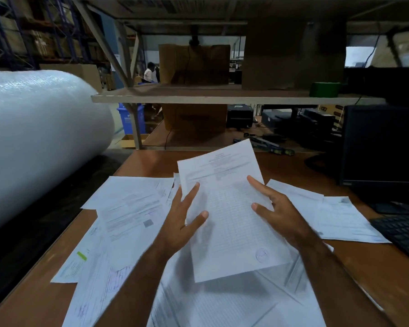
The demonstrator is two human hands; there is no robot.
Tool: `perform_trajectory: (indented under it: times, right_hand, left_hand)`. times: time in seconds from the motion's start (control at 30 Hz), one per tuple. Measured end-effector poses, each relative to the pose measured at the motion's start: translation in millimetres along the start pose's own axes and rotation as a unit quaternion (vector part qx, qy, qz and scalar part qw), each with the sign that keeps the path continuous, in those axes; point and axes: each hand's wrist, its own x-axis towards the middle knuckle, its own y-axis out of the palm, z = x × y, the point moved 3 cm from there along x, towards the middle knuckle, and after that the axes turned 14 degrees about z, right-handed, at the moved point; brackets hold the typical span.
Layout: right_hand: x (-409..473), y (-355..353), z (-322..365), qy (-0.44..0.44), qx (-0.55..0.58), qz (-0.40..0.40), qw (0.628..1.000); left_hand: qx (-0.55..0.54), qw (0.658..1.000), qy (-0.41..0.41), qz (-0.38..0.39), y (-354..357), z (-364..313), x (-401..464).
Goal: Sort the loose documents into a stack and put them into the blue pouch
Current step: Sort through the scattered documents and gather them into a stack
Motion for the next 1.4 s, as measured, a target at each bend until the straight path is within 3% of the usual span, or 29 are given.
perform_trajectory:
  times: [0.07, 0.13, 0.3, 0.47, 0.7, 0.8, 0.87, 0.97, 1.13, 1.4]
  right_hand:
    - [-0.1, 5.7, 1.5, -0.012, 0.074, 0.013, 0.997]
    - [1.8, 15.4, -0.7, -0.012, 0.076, 0.026, 0.997]
    - [9.2, 31.5, -12.0, 0.026, 0.003, 0.033, 0.999]
    - [15.2, 41.5, -21.9, 0.024, 0.049, 0.005, 0.999]
    - [37.3, 73.5, -32.4, 0.047, 0.031, 0.017, 0.998]
    - [58.2, 86.3, -35.2, 0.092, -0.048, -0.030, 0.994]
    - [73.0, 104.0, -36.4, 0.112, -0.108, -0.021, 0.988]
    - [95.8, 149.2, -38.4, 0.075, -0.242, 0.075, 0.964]
    - [114.7, 213.0, -41.7, 0.061, -0.449, 0.195, 0.870]
    - [76.1, 147.0, -61.4, 0.146, -0.488, 0.170, 0.844]
  left_hand:
    - [-0.144, 0.989, 0.011, 0.037, -6.9, -1.4, -1.5]
    - [-0.217, 0.974, 0.022, 0.057, -11.8, -2.1, -3.1]
    - [-0.257, 0.963, 0.049, 0.058, -16.8, 2.2, -0.7]
    - [-0.332, 0.941, 0.043, 0.036, -24.1, 15.5, -2.6]
    - [-0.307, 0.951, -0.003, -0.018, -48.7, 48.9, -22.9]
    - [-0.317, 0.943, -0.043, -0.088, -84.5, 65.2, -47.7]
    - [-0.315, 0.937, -0.066, -0.138, -110.6, 79.6, -67.8]
    - [-0.330, 0.921, -0.068, -0.194, -137.7, 103.0, -93.8]
    - [-0.291, 0.919, -0.068, -0.255, -150.6, 114.7, -128.3]
    - [-0.362, 0.896, -0.074, -0.248, -148.1, 126.2, -123.5]
